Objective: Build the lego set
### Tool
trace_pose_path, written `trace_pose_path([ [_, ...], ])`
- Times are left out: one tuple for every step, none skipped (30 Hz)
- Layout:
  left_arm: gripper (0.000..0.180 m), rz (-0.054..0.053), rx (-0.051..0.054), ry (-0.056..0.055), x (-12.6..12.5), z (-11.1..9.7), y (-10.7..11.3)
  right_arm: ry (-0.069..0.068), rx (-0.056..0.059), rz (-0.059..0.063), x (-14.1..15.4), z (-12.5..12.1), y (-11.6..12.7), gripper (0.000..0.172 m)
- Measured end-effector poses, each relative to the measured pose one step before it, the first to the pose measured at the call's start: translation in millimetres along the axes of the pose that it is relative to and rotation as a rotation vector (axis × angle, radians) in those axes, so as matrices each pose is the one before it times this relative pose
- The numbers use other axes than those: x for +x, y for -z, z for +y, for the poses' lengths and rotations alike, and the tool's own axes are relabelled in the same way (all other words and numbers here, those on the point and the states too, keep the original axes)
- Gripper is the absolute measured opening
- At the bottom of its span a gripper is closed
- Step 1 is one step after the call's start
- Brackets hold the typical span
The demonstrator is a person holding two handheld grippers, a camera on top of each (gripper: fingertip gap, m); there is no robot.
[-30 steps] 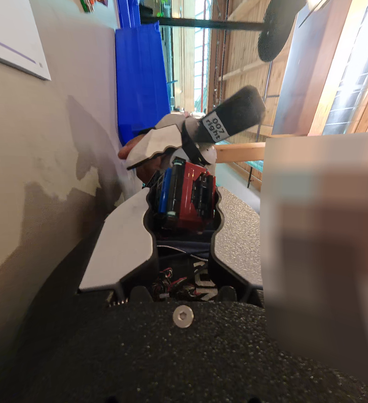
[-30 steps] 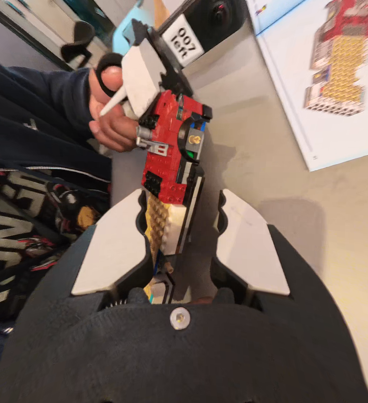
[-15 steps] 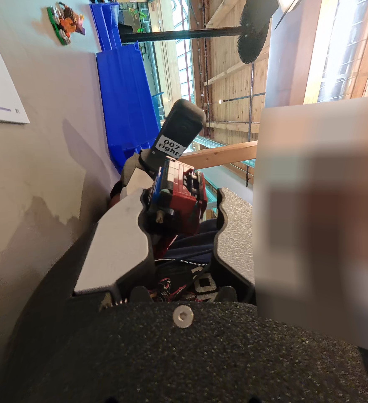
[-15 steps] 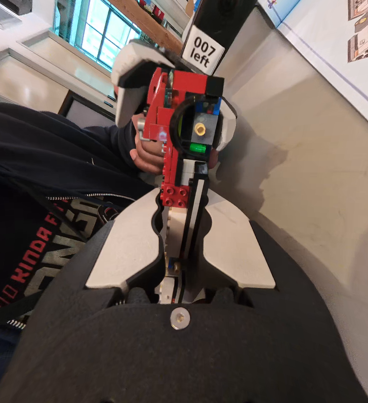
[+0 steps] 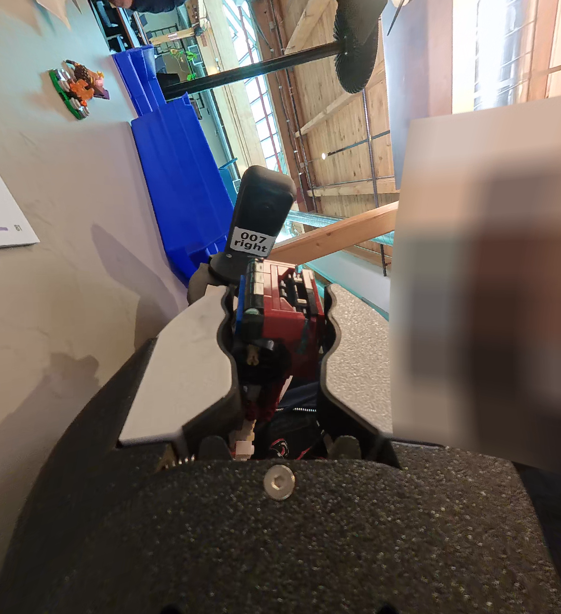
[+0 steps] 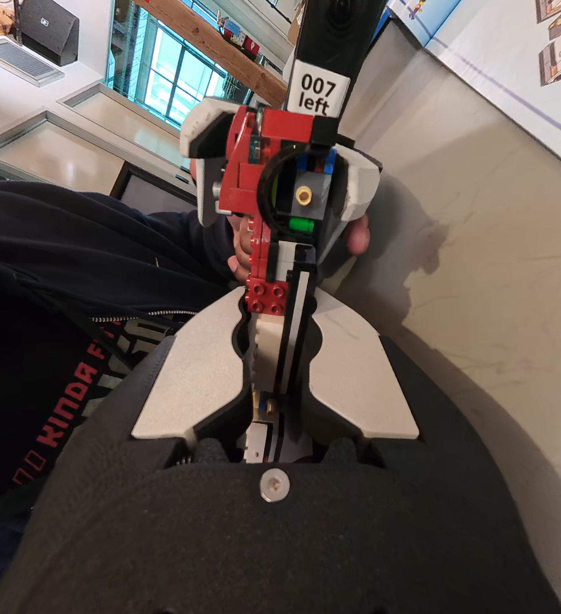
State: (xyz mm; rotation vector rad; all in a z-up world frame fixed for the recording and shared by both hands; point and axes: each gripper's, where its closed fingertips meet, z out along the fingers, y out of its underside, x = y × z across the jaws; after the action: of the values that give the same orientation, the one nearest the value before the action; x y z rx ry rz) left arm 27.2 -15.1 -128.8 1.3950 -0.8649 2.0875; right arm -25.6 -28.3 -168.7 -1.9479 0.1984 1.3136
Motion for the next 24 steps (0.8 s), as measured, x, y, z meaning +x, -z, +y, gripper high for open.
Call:
trace_pose_path([
  [0.052,0.0070,0.0031,-0.0049,0.59,-0.31,0.14,-0.0039,0.0023,-0.0040,-0.34,-0.28,-0.16,0.031],
  [0.051,0.0081,0.0060,-0.0045,0.66,-0.71,0.34,-0.0044,0.0024,-0.0037,-0.44,-0.21,-0.45,0.031],
  [0.051,0.0069,0.0078,-0.0023,0.31,-0.99,0.48,-0.0054,0.0028,-0.0023,-0.33,-0.10,-0.63,0.031],
  [0.050,0.0070,0.0092,-0.0001,0.22,-1.18,0.54,-0.0042,0.0010,-0.0008,-0.10,0.10,-0.78,0.031],
  [0.050,0.0082,0.0108,0.0046,0.31,-1.44,0.57,-0.0014,-0.0019,0.0013,0.02,0.51,-0.60,0.031],
  [0.050,0.0110,0.0124,0.0100,0.68,-1.79,0.68,0.0015,-0.0023,0.0025,0.01,0.59,-0.60,0.031],
  [0.050,0.0122,0.0096,0.0117,0.80,-1.58,0.50,0.0023,-0.0023,0.0025,0.01,0.48,-0.52,0.031],
  [0.050,0.0115,0.0074,0.0111,0.67,-1.26,0.30,0.0010,0.0010,0.0011,-0.06,0.03,-0.34,0.031],
  [0.050,0.0082,0.0054,0.0094,0.26,-0.69,0.04,-0.0012,0.0026,0.0018,0.10,-0.29,-0.26,0.031],
  [0.050,0.0054,0.0061,0.0077,-0.20,-0.65,0.00,-0.0010,0.0031,0.0033,0.13,-0.37,-0.05,0.031],
  [0.050,0.0060,0.0057,0.0061,0.20,-0.49,-0.06,0.0022,0.0022,0.0040,0.08,-0.22,-0.01,0.031],
  [0.050,0.0083,0.0030,0.0048,0.54,-0.16,-0.06,0.0067,0.0009,0.0060,-0.01,-0.12,0.05,0.031],
  [0.049,0.0110,0.0027,0.0046,0.76,-0.04,-0.05,0.0089,0.0010,0.0072,-0.22,-0.05,0.04,0.031],
  [0.049,0.0125,0.0034,0.0069,0.94,-0.11,-0.01,0.0071,0.0015,0.0046,-0.56,-0.13,0.07,0.031],
  [0.049,0.0121,0.0037,0.0085,0.89,-0.07,-0.04,0.0035,0.0022,0.0017,-0.69,-0.24,0.09,0.031],
  [0.049,0.0106,0.0024,0.0063,0.82,0.05,-0.06,0.0024,0.0016,-0.0002,-0.64,-0.02,0.13,0.031],
  [0.049,0.0057,0.0005,0.0053,0.27,0.19,-0.24,-0.0002,0.0001,0.0001,-0.12,0.24,0.13,0.031],
  [0.049,-0.0005,-0.0004,0.0055,-0.63,0.19,-0.13,-0.0016,-0.0014,0.0013,0.40,0.56,0.00,0.031],
  [0.049,-0.0007,-0.0023,0.0053,-0.64,0.27,-0.34,-0.0017,-0.0023,0.0009,0.29,0.72,-0.01,0.031],
  [0.049,-0.0003,-0.0051,0.0057,-0.63,0.71,-0.33,-0.0009,-0.0039,-0.0001,0.02,0.98,-0.15,0.031],
  [0.049,-0.0011,-0.0054,0.0069,-0.76,0.69,-0.49,0.0007,-0.0041,0.0002,-0.03,0.96,-0.03,0.031],
  [0.049,-0.0046,-0.0030,0.0065,-1.10,0.48,-0.42,-0.0019,-0.0027,-0.0003,-0.01,0.78,-0.03,0.031],
  [0.048,-0.0063,0.0012,0.0091,-1.24,-0.19,-0.21,-0.0047,0.0005,-0.0006,0.20,0.15,0.12,0.031],
  [0.048,-0.0088,0.0067,0.0146,-1.74,-0.77,0.06,-0.0056,0.0024,-0.0022,0.01,-0.13,0.20,0.031],
])
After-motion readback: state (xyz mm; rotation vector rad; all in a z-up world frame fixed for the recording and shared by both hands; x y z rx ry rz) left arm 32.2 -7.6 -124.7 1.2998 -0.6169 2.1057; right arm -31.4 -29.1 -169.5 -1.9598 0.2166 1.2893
